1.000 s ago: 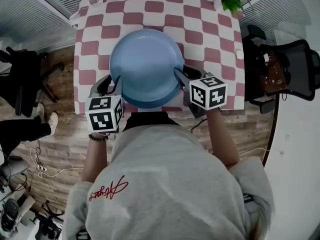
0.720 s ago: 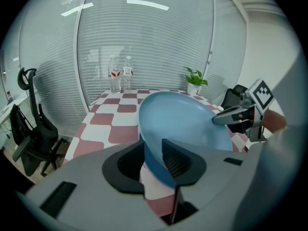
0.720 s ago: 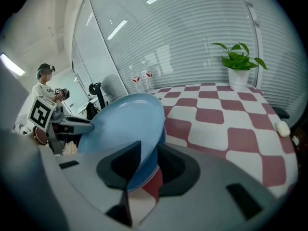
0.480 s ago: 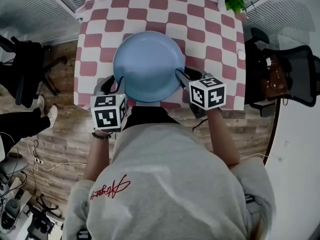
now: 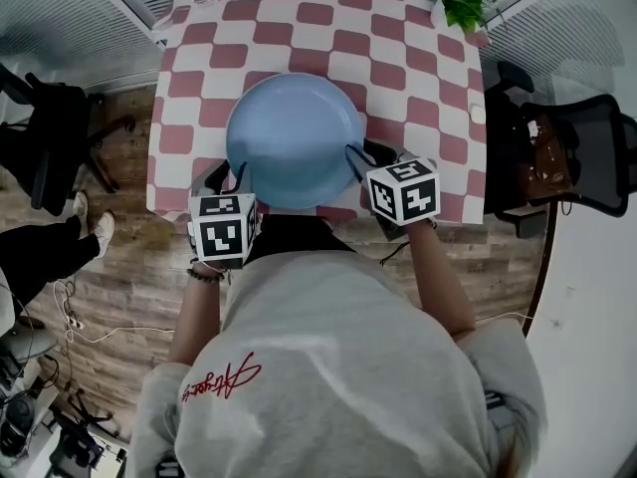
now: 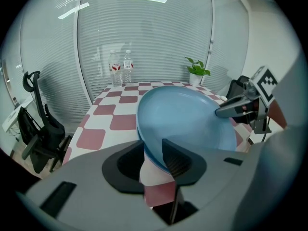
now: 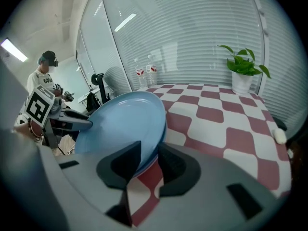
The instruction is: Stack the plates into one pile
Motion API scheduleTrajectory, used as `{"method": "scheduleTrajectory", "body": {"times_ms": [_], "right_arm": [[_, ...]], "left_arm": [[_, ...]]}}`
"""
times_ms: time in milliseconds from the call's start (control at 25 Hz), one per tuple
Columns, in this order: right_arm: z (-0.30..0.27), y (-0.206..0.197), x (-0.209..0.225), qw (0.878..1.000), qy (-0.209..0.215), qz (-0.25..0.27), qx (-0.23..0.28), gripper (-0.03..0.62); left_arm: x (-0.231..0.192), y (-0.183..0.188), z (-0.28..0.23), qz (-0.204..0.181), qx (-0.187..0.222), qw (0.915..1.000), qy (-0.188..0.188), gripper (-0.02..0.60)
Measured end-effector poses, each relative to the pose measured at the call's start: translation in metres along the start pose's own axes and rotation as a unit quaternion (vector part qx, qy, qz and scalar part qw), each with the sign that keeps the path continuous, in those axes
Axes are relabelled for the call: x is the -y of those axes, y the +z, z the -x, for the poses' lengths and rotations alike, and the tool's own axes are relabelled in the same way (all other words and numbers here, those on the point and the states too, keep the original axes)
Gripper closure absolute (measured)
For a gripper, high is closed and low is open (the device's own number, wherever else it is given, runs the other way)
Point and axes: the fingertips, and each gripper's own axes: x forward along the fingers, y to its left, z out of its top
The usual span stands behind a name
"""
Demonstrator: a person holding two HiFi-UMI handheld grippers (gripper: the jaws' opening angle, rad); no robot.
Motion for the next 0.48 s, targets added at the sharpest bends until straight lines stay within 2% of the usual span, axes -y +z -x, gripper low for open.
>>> {"method": "scheduleTrajectory", "body": {"times_ms": [320,480], "right_arm": [[-0.0069,-0.0067,-0.0008,0.999,-0.008,0.038,-0.030,0.475],[-0.0071,-0.0063,-0.0012,0.999,-0.005,0.039,-0.032,0.474]], "left_arm": [[-0.0017,-0.0023,-0.0023,0.006,-0.011,0.9999,0.003,0.456],[-0.0021,-0.0045,-0.0033,0.001,-0.016,0.9998,0.007,0.456]]}}
